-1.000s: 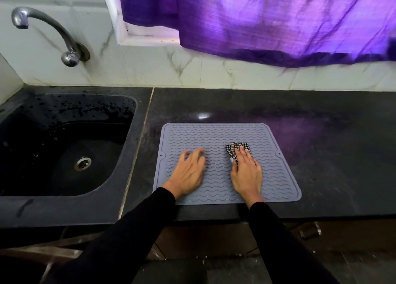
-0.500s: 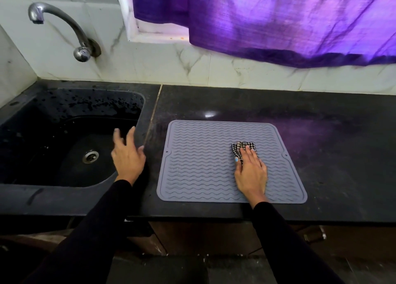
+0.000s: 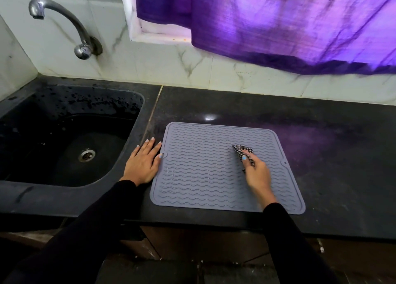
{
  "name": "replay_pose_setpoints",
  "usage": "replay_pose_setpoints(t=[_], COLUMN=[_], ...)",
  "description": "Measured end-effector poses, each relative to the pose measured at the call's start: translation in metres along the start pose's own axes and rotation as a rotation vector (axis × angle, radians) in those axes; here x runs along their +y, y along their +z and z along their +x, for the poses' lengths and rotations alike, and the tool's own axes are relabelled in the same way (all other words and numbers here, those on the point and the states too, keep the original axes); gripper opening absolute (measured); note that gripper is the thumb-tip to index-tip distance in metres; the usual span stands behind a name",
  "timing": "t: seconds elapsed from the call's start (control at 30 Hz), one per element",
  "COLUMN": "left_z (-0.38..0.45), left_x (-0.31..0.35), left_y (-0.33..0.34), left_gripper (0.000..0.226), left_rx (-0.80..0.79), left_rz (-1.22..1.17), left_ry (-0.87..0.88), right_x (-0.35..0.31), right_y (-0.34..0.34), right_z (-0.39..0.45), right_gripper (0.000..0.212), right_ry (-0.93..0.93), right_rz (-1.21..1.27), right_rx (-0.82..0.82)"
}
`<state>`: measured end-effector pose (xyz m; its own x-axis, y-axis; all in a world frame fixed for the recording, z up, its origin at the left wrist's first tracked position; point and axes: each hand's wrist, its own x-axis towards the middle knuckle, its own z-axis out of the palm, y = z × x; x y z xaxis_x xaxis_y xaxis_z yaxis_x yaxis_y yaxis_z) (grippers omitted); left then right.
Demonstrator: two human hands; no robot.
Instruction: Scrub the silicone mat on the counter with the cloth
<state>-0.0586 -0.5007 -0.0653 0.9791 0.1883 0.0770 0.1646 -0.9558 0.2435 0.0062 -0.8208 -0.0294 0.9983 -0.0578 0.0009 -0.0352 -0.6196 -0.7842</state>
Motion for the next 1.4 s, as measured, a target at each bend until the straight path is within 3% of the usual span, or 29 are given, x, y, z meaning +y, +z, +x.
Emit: replay_pose_setpoints(t=[0.1, 0.13, 0.17, 0.23, 0.4, 0.63, 0.77, 0.83, 0.93, 1.0, 1.07, 1.17, 1.23, 1.33, 1.4], left_z=[0.001, 0.000, 0.001, 0.001, 0.002, 0.003, 0.003, 0.003, 0.003, 0.003, 0.003, 0.003, 0.002, 0.003, 0.003], left_x=[0.002, 0.002, 0.001, 0.000, 0.000, -0.001, 0.000, 0.000, 0.001, 0.001, 0.002, 0.003, 0.004, 0.003, 0.003], left_y=[-0.001, -0.001, -0.001, 0.000, 0.001, 0.004, 0.003, 0.002, 0.002, 0.001, 0.002, 0.001, 0.000, 0.002, 0.002], left_gripper=[0.083, 0.083, 0.084, 0.083, 0.083, 0.079, 0.079, 0.080, 0.081, 0.081, 0.080, 0.079, 0.078, 0.076, 0.076], left_rx=[-0.006, -0.004, -0.001, 0.007, 0.012, 0.033, 0.041, 0.033, 0.035, 0.040, 0.044, 0.050, 0.053, 0.056, 0.049], left_rz=[-0.002, 0.003, 0.007, 0.005, 0.013, 0.010, 0.006, -0.008, -0.016, -0.020, -0.023, -0.031, -0.034, -0.011, -0.009], left_ry=[-0.006, -0.004, -0.002, -0.003, -0.012, -0.025, -0.030, -0.033, -0.034, -0.035, -0.039, -0.044, -0.050, -0.048, -0.044], right_x=[-0.009, -0.011, -0.016, -0.032, -0.031, -0.026, -0.022, -0.024, -0.040, -0.055, -0.069, -0.073, -0.065, -0.065, -0.068], right_y=[-0.007, -0.007, -0.006, 0.002, 0.053, 0.057, 0.054, 0.053, 0.047, 0.046, 0.053, 0.084, 0.106, 0.109, 0.100], right_z=[0.020, 0.024, 0.024, 0.008, -0.042, -0.044, -0.042, -0.035, -0.024, -0.019, -0.020, -0.032, -0.043, -0.043, -0.035], right_gripper=[0.034, 0.034, 0.034, 0.033, 0.038, 0.044, 0.041, 0.037, 0.034, 0.035, 0.038, 0.044, 0.049, 0.051, 0.048], right_ry=[0.337, 0.413, 0.412, 0.243, -0.337, -0.406, -0.380, -0.255, 0.053, 0.087, -0.041, -0.308, -0.482, -0.507, -0.486], right_rz=[0.727, 0.826, 0.786, 0.479, -0.339, -0.476, -0.351, -0.196, 0.397, 0.541, 0.324, -0.102, -0.422, -0.511, -0.474], right_rx=[0.043, 0.091, 0.121, 0.149, -0.103, -0.069, -0.108, -0.133, -0.112, -0.038, -0.030, -0.187, -0.174, -0.131, -0.209])
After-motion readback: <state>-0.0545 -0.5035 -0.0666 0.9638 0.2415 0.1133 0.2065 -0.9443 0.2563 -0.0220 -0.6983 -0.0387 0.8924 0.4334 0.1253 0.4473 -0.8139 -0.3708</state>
